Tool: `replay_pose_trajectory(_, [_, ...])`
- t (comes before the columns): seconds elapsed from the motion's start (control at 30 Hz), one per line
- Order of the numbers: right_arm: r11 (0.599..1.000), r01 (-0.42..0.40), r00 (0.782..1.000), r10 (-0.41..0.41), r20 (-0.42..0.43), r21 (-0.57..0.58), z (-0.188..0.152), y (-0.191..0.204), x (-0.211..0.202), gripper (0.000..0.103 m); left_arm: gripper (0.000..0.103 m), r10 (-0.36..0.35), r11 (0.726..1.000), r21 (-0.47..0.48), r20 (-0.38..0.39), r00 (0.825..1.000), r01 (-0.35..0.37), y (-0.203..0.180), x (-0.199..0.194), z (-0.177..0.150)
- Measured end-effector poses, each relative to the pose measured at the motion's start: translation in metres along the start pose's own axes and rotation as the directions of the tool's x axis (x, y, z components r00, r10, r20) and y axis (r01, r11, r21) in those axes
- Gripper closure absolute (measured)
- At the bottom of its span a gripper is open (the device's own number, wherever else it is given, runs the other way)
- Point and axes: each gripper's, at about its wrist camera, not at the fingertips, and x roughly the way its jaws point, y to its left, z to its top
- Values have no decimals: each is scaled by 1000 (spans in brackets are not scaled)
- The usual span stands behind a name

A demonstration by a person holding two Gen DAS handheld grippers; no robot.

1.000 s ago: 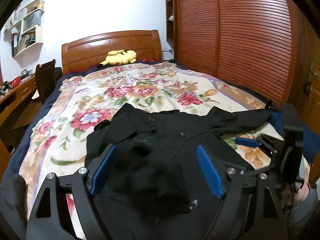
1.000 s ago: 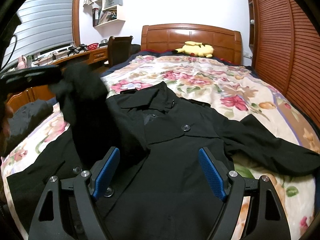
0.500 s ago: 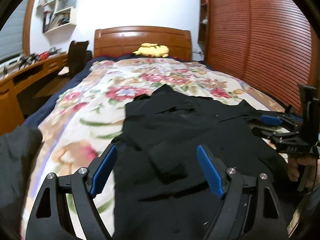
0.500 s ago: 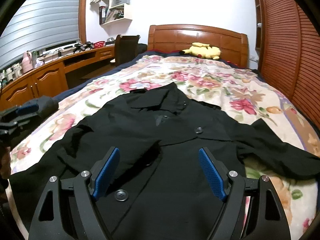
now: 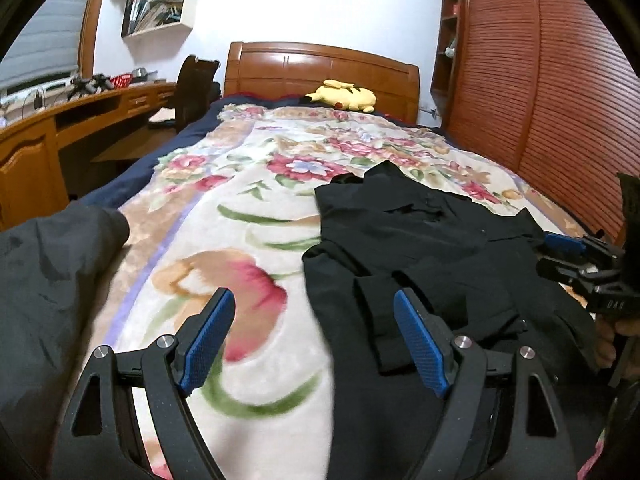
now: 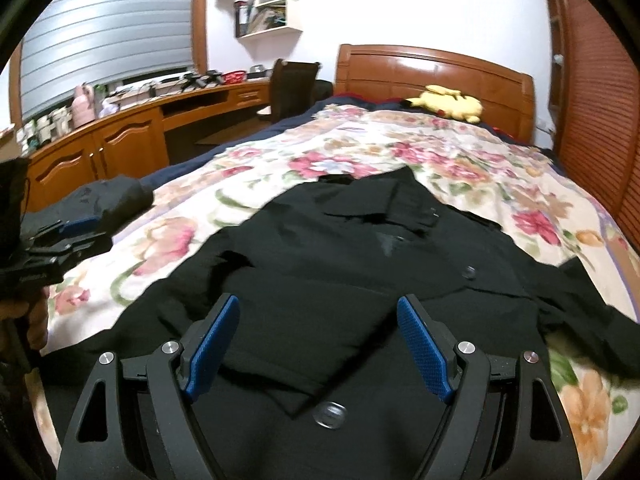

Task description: Fold large clothes

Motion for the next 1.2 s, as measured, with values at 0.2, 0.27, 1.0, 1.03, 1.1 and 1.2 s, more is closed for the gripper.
replay_pose_trajectory(0.2, [997,-22,999,21,-24,-69,13,28,23,21,21,36,999,10,10,999,-36,17,-3,-1])
replay_pose_trajectory(0.27, [995,-42,998,38,-52,-93,15,36,36,21,21,37,999,15,6,999,-37,17,-3,-2])
replay_pose_trajectory(1.0, [989,41,996,-52,-77,-140,25,-19,61,97,21,-59,998,30,26,998,59,-15,-12,-3])
replay_pose_trajectory(1.03, [992,59,997,-64,-45,-114,27,-32,49,97,21,-71,997,32,30,997,70,-19,-13,-2])
replay_pose_trajectory(1.1, [994,95,995,-95,-3,-61,28,-61,24,97,21,-89,995,43,38,995,88,-30,-15,-1])
replay_pose_trajectory(1.2, [988,155,988,-155,19,-8,21,-97,-3,97,21,-111,992,67,37,993,109,-46,-14,-1])
